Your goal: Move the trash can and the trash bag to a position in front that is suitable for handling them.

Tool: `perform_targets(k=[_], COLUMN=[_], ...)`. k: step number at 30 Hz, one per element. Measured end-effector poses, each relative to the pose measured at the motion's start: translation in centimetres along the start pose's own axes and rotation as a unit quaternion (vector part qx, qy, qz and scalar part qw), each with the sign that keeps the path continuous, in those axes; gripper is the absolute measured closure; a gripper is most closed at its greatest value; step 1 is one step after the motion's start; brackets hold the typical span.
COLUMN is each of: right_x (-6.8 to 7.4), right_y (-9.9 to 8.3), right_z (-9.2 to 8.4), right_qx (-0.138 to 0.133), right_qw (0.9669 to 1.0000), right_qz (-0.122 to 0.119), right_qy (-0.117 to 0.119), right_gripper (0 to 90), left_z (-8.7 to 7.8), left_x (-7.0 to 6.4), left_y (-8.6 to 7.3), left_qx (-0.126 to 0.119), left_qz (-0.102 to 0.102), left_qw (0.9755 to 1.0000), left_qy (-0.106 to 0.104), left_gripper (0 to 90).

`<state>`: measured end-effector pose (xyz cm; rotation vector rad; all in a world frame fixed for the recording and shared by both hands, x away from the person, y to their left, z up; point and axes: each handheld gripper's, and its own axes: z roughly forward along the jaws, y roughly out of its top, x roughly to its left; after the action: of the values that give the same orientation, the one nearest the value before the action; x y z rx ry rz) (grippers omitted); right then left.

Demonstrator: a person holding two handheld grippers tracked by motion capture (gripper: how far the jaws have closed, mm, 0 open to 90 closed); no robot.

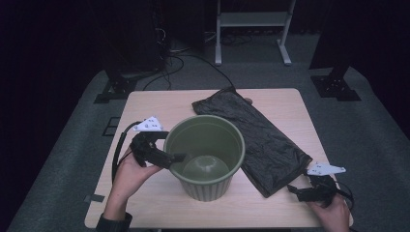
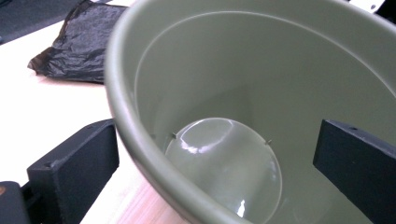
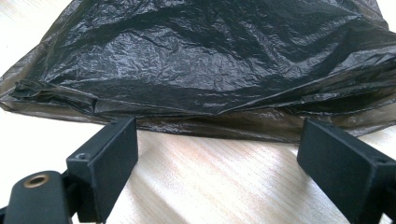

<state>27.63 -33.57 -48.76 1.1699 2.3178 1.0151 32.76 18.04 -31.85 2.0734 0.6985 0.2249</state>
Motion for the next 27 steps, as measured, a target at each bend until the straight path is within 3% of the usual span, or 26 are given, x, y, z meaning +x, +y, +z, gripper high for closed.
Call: perform_targets(k=[7,9,17,27], right_x=[0.0,0.0,0.0,0.0], right_y=[0.0,0.0,0.0,0.0], right_z=[0.0,0.0,0.0,0.0], right_qx=[0.000,0.000,0.000,0.000], right_qw=[1.0000,1.0000,1.0000,1.0000], right_qz=[0.000,0.000,0.000,0.000], right_qy=[0.000,0.000,0.000,0.000], right_gripper=[10.9,10.9,10.9,10.9], left_z=[-1.3,-2.2,-4.3,-5.7], left_x=[0.6,0.5,0.4,-0.5], left_y=[0.6,0.3,-1.1,-4.6], left_qx=[-0.026,-0.035,-0.046,-0.047], left_qz=[-0.005,0.000,0.003,0.002], left_qw=[0.9996,0.9992,0.9981,0.9971], left_qy=[0.008,0.020,0.041,0.060], left_gripper=[0.0,0.0,0.0,0.0])
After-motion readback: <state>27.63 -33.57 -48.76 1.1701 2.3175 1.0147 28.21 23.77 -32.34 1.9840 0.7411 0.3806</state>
